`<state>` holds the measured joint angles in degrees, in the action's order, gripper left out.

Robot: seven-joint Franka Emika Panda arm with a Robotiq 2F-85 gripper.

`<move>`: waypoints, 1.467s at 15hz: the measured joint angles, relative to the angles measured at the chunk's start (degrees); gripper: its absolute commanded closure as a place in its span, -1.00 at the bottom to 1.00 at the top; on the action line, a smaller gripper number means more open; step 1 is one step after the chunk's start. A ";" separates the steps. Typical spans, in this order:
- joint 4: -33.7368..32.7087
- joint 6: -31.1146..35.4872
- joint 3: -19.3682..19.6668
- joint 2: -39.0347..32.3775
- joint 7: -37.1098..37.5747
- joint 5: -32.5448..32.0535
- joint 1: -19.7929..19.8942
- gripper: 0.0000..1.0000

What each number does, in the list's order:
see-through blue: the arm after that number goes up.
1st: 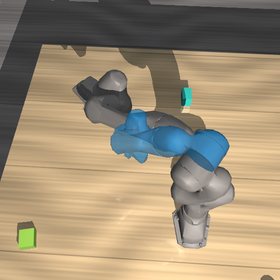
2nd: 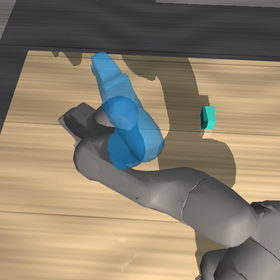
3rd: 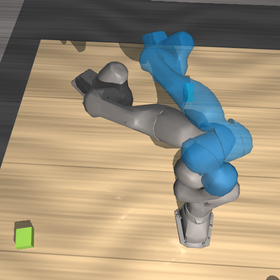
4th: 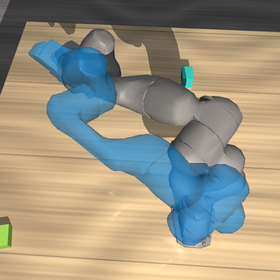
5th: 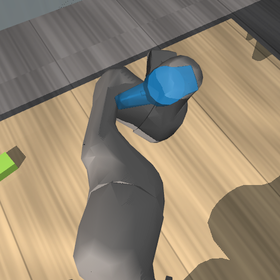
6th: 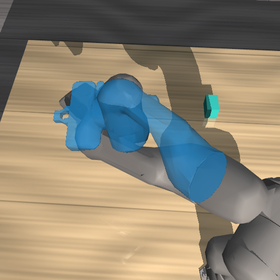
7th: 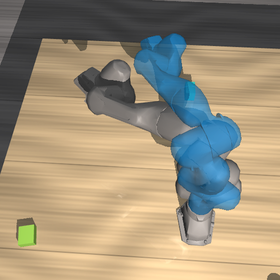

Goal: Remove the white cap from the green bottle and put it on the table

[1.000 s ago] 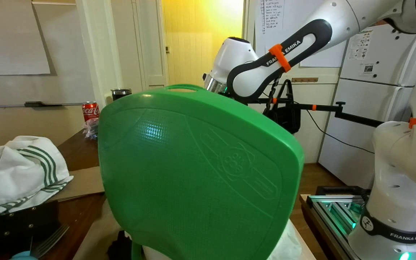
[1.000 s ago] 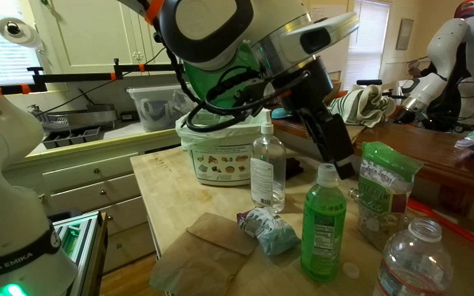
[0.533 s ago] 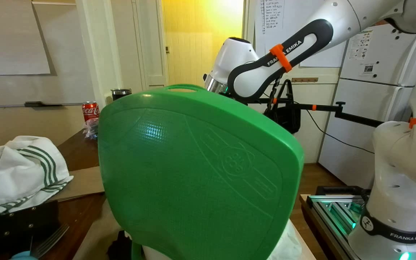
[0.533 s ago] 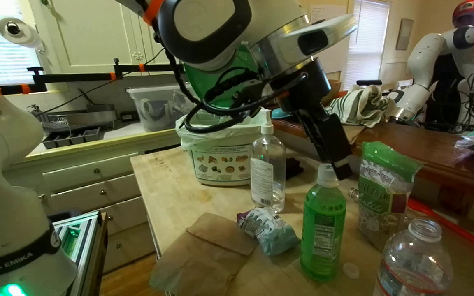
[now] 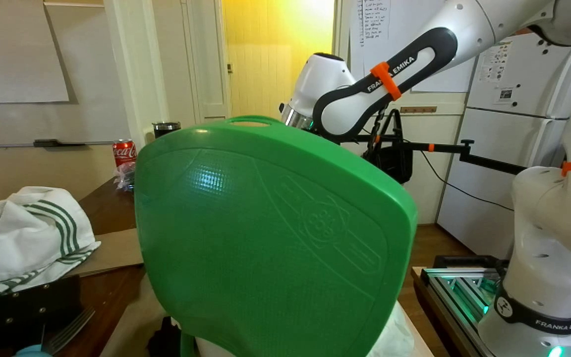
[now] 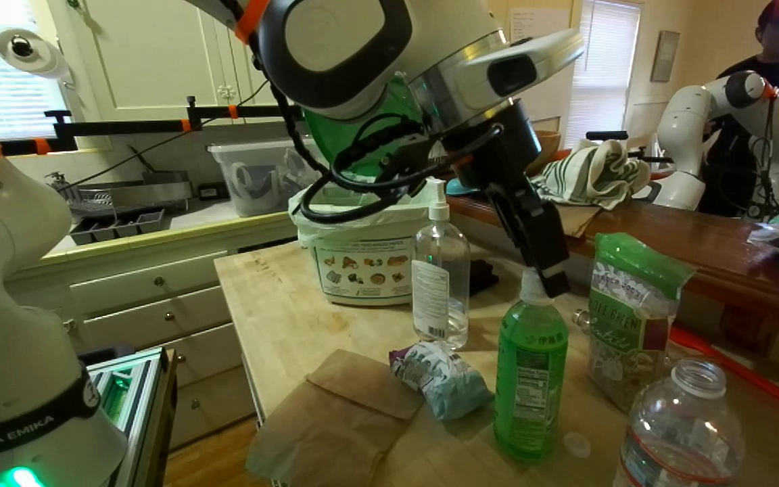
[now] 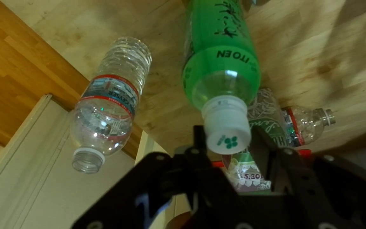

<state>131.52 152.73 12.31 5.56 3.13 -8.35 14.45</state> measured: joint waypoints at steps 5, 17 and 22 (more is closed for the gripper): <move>0.07 0.00 0.00 0.05 -0.03 0.00 0.00 0.39; 0.13 0.00 0.07 1.04 -0.04 0.00 0.03 -0.02; 0.50 0.00 0.07 1.12 -0.10 0.00 0.03 -0.03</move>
<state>132.03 152.73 12.39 6.68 3.02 -8.35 14.48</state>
